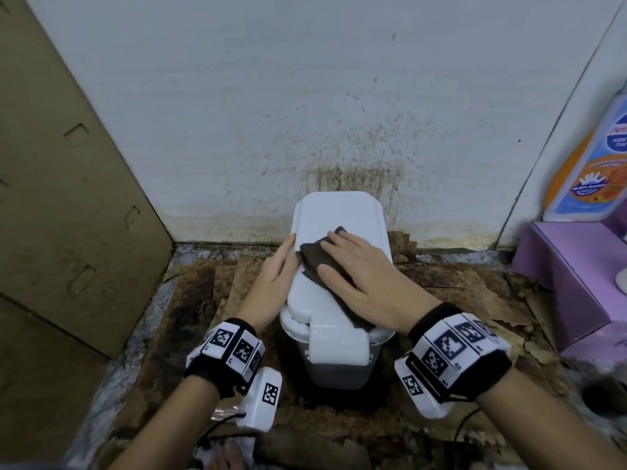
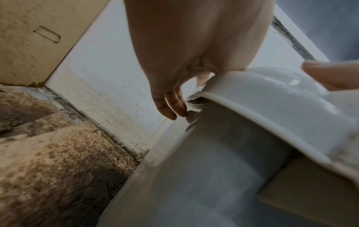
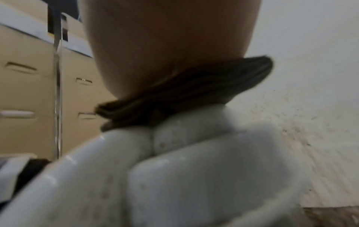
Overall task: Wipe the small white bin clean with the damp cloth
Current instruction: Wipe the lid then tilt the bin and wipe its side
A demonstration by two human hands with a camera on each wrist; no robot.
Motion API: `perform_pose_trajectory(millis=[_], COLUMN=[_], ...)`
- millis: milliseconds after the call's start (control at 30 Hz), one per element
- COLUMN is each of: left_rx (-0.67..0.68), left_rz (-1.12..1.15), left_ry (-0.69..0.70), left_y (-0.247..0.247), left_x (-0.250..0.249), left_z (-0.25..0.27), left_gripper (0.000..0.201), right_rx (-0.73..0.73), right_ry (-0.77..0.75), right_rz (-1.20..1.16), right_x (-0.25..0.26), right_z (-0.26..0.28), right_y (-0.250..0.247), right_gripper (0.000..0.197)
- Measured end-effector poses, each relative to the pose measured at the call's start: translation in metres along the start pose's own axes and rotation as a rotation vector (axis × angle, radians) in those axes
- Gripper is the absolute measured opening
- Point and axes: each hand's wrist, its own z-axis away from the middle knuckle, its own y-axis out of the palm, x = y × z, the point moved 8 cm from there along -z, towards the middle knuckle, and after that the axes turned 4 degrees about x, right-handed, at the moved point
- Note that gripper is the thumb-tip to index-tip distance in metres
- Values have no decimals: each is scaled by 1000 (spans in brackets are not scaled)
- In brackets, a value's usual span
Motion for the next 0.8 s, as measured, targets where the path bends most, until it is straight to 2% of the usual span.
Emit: perform_pose_trajectory(millis=[100,200,300,467,600,733,800], left_rx=[-54,-62,17,91,113,99,96], left_rz=[-97,-170,-196,-165,-169,-179,-180], left_ry=[12,70,72,41,48,78,93], left_y=[-4,-2,8,17,16,14,14], left_x=[3,-4,-1,-1,2,8,8], left_z=[1,13,23,28,28,25,25], left_gripper=[48,48,53,56,55,54,53], right_rx=[68,43,69,193,189,182,153], right_ry=[-64,-83,-57,55,89,78,54], right_rz=[219,348,320,311,328,324,298], right_x=[-3,-1,-7,-37,-46,-33,-21], right_z=[3,5,-1,-32,-45,-27,-10], right_y=[10,14,13,0,-4,3,10], right_gripper=[64,66,59,56,56,57,64])
